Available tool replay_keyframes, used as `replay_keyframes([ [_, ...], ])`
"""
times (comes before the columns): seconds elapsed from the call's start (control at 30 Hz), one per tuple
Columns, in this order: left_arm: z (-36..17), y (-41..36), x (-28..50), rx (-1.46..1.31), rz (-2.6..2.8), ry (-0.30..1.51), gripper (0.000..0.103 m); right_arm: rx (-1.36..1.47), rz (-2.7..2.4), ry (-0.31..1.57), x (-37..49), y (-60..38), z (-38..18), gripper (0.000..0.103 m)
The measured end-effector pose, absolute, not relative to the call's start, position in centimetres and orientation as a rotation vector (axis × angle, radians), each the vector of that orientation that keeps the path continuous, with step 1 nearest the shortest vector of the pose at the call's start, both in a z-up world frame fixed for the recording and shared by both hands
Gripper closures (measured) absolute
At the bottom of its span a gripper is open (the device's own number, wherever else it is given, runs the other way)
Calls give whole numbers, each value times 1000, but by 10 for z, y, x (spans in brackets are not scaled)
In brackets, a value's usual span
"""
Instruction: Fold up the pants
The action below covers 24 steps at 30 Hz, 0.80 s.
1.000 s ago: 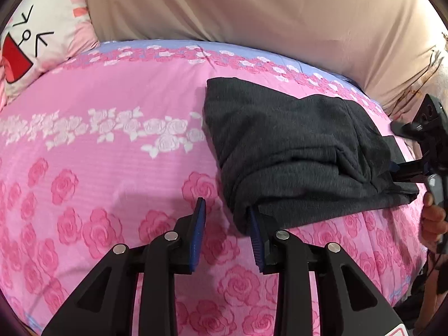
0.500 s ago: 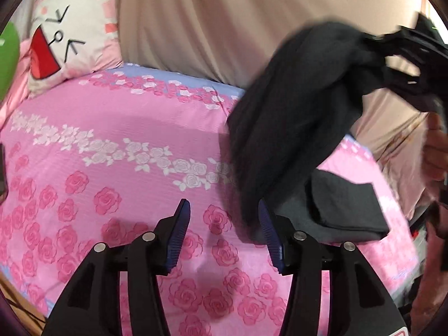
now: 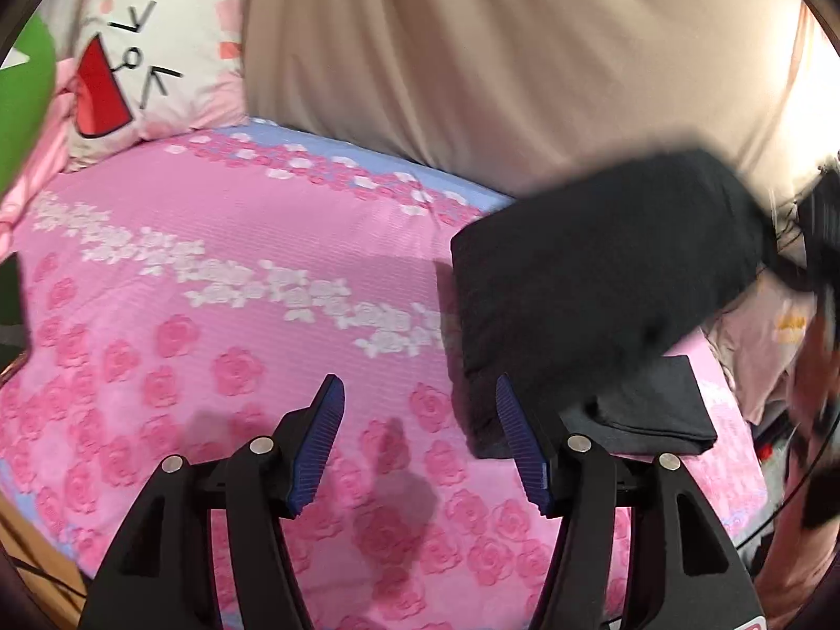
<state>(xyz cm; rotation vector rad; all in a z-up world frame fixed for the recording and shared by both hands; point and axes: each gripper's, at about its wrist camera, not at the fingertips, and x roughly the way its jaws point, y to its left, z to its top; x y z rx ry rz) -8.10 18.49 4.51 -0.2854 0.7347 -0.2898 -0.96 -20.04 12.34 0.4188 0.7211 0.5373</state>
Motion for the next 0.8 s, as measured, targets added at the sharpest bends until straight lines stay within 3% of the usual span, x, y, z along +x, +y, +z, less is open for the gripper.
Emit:
replay_keyframes([
  [0.17,34,138,-51,-268,-373,793,45,459,51,958,-39,-317,-20,76],
  [0.23,32,113,-39,-271,-421,818,45,578,123,890,-53,-332,-27,73],
  [0.33,30,83,-25,-275,-452,845,37,548,121,796,-61,-338,-12,53],
  [0.37,29,77,-22,-279,-451,850,34,529,112,780,-60,-339,-10,39],
  [0.43,21,64,-12,-281,-431,881,33,499,105,781,-57,-336,-13,38],
  [0.47,16,62,-9,-285,-412,902,33,487,124,794,-55,-334,-18,46],
  [0.57,-8,55,2,-333,-393,1005,33,505,109,814,-52,-335,-34,49],
  [0.7,-19,67,-6,-427,-436,1033,33,589,119,772,-66,-333,-32,40],
  [0.8,-16,70,-22,-399,-507,1016,34,594,119,749,-75,-332,-32,39],
])
